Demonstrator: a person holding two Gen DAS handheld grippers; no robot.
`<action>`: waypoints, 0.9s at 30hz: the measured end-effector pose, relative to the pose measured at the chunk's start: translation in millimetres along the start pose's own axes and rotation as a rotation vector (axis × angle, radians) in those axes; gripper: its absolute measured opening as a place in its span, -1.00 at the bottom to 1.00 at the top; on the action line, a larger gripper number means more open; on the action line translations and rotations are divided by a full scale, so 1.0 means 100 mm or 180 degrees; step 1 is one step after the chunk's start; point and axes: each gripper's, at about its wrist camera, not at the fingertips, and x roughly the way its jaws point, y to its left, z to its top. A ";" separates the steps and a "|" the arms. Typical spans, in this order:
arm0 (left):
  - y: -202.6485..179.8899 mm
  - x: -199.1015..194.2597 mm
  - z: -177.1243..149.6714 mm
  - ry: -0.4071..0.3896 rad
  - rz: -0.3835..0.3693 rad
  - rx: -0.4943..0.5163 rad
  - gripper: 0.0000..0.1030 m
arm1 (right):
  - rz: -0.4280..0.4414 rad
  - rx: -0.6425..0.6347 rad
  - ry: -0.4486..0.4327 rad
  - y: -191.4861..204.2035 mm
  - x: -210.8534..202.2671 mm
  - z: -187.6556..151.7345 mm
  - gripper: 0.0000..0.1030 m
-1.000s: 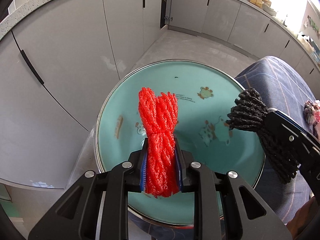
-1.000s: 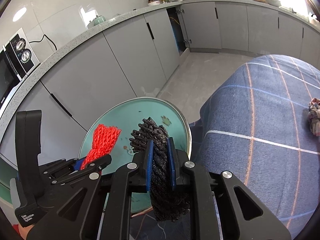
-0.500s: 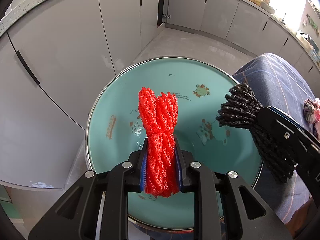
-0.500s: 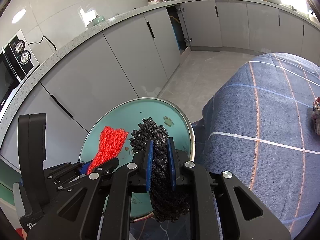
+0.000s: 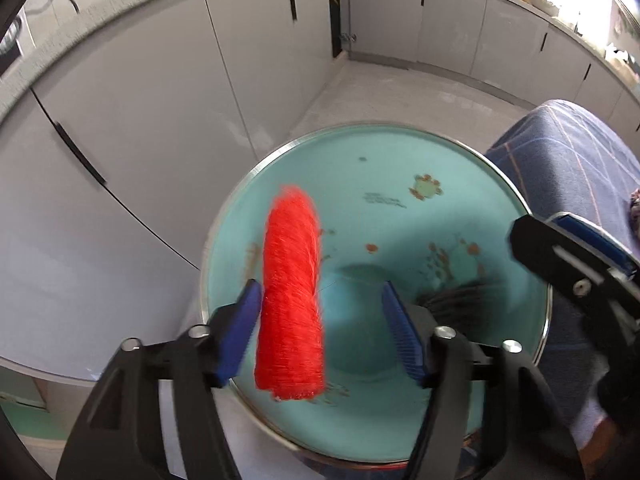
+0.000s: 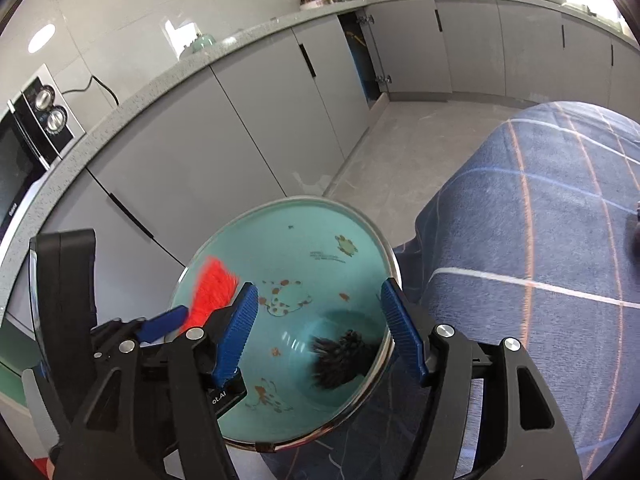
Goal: Collect trash
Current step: 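Open both tools to drop the items into the teal bin, then grasp the white mesh cloth with the left tool while the right tool grasps the white sponge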
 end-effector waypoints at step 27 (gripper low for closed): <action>-0.82 -1.19 -0.35 -0.0705 -0.0713 -0.0165 0.90 | -0.1068 0.0021 -0.1016 -0.91 -2.08 -0.65 0.77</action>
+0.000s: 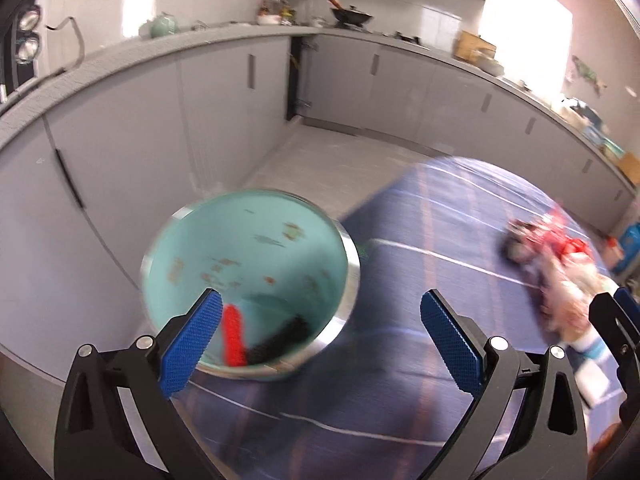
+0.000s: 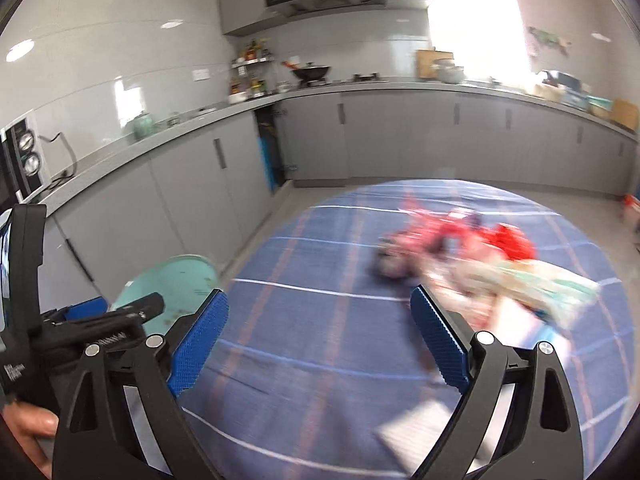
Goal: Collect trash
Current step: 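Grasp the white mesh cloth with the left tool while the right tool grasps the white sponge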
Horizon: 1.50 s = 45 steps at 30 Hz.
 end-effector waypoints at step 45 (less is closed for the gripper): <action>-2.17 0.10 -1.03 0.1068 -0.1120 0.1211 0.54 | -0.0369 0.0555 0.0169 -1.60 -0.76 -0.76 -0.27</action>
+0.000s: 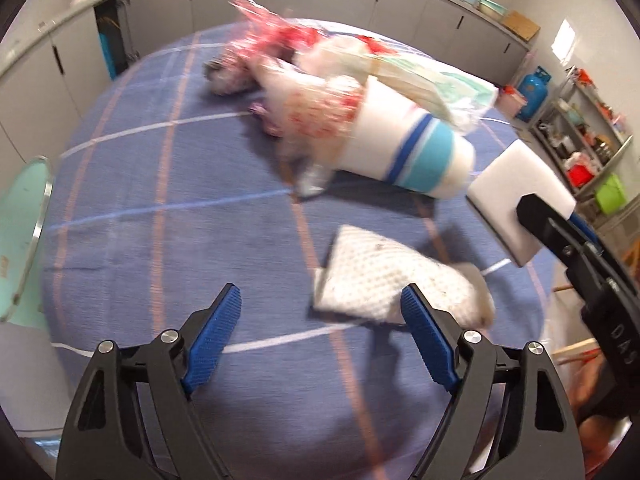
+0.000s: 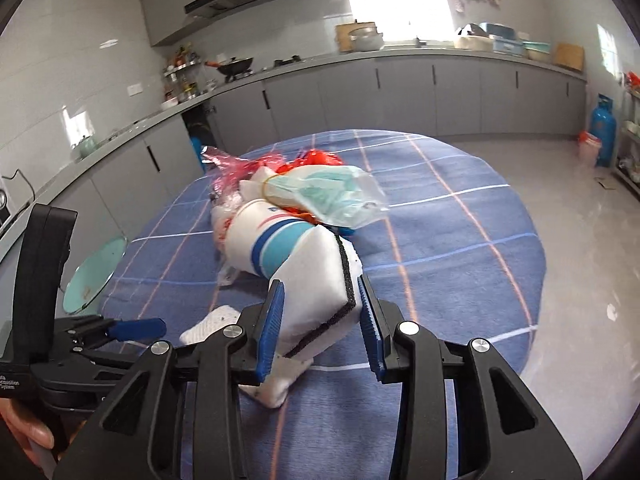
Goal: Collect trash
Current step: 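Grasp the white mesh cloth with the left tool while the right tool grasps the white sponge, then carry the cloth and sponge over the teal bin with both tools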
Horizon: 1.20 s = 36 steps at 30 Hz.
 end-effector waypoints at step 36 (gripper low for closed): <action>1.01 -0.93 0.07 -0.0999 0.0690 -0.0161 -0.55 | 0.0300 -0.0268 -0.0149 0.93 0.13 0.31 -0.25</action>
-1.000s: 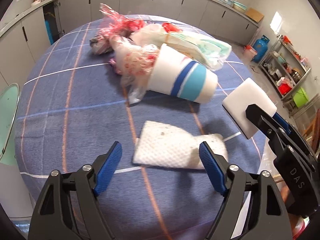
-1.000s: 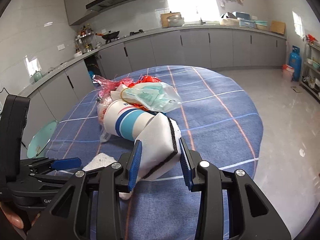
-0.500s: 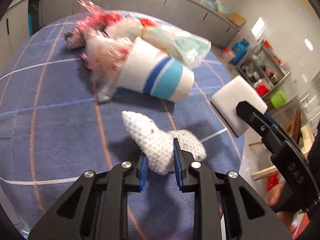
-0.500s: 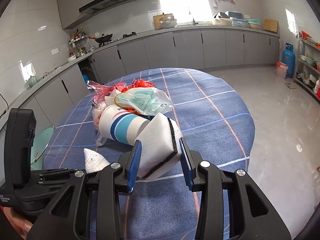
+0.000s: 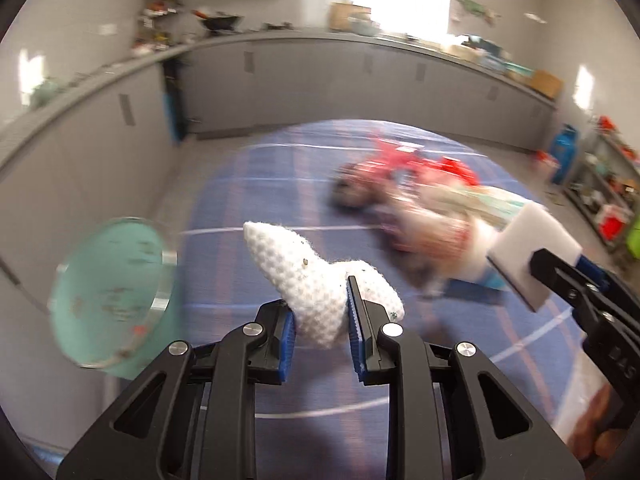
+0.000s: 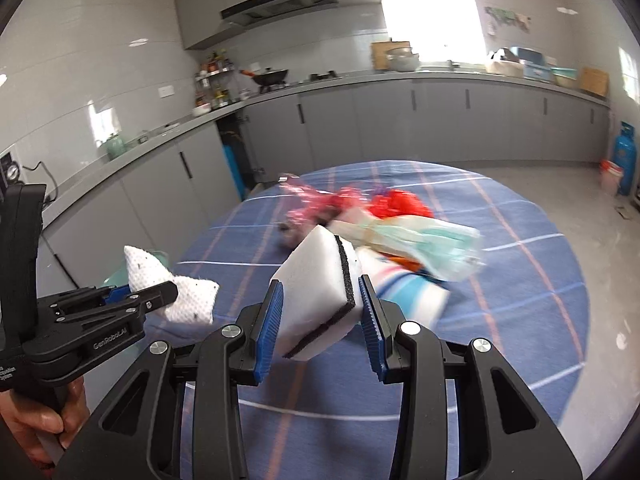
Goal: Collect trash
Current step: 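Carry the cloth and sponge over the teal bin with both tools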
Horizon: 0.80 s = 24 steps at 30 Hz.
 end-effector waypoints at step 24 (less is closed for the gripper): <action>1.97 -0.09 -0.09 -0.0011 0.1038 -0.0995 -0.54 | 0.0824 -0.0568 0.0216 1.73 0.84 0.31 -0.25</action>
